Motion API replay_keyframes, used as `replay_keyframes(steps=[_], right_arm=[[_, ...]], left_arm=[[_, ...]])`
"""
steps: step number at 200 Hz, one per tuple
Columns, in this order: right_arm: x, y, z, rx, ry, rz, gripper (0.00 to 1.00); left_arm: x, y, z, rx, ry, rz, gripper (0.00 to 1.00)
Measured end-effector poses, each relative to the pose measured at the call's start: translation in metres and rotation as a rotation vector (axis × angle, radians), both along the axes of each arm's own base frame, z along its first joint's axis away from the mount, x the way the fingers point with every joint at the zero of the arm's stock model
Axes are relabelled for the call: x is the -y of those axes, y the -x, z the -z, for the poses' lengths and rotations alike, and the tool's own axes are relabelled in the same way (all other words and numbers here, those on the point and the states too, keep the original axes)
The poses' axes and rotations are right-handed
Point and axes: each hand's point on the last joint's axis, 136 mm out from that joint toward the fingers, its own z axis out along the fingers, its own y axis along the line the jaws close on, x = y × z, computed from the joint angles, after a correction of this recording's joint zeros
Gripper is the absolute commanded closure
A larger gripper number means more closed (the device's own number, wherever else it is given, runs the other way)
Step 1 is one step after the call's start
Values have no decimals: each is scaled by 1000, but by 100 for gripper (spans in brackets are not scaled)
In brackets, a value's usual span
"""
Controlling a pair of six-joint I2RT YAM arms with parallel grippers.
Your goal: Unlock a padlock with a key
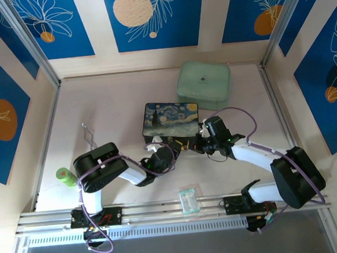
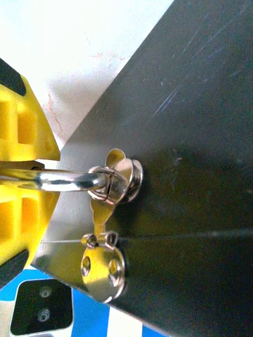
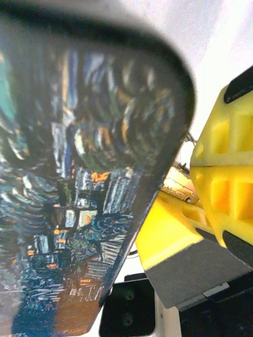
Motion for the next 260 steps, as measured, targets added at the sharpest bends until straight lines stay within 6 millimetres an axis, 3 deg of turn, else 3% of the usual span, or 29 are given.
replay_keyframes(steps=[55,90,116,128,150,153,159,161,179,196,208,224,260], right_arm=[[-3,13,22,-59,40,-27,97],[-7,17,24,-51,56,-44,96],[-6,16,25,-30,84,-51,88],[-5,16,23,-4,103,-59,73],[-3,17,10,112,127,-105,37],[-3,17,7,132,129,-116,29],[-2,18,1,173,135,-130,2],[-2,18,-1,183,135,-129,0],[1,16,-15,294,164,-158,3],[1,17,-25,393,190,-221,16],[-1,20,-30,465,202,-269,32],[-8,31,-31,554,205,-338,33],[-24,55,-10,662,325,-515,35]], left_arm=[[0,0,0,0,0,1,100],[0,0,0,-1,0,3,100],[-1,0,1,0,-2,1,100],[-1,1,0,1,1,1,100],[-5,4,0,2,-24,12,100],[-5,5,-1,1,-29,15,100],[-6,6,-1,-5,-41,21,100],[-7,6,-1,-6,-46,24,100],[-8,11,0,-14,-84,50,100],[-9,12,3,-24,-110,74,100],[-11,12,2,-27,-120,88,100],[-13,12,2,-34,-135,110,100],[-20,11,2,-52,-168,146,100]])
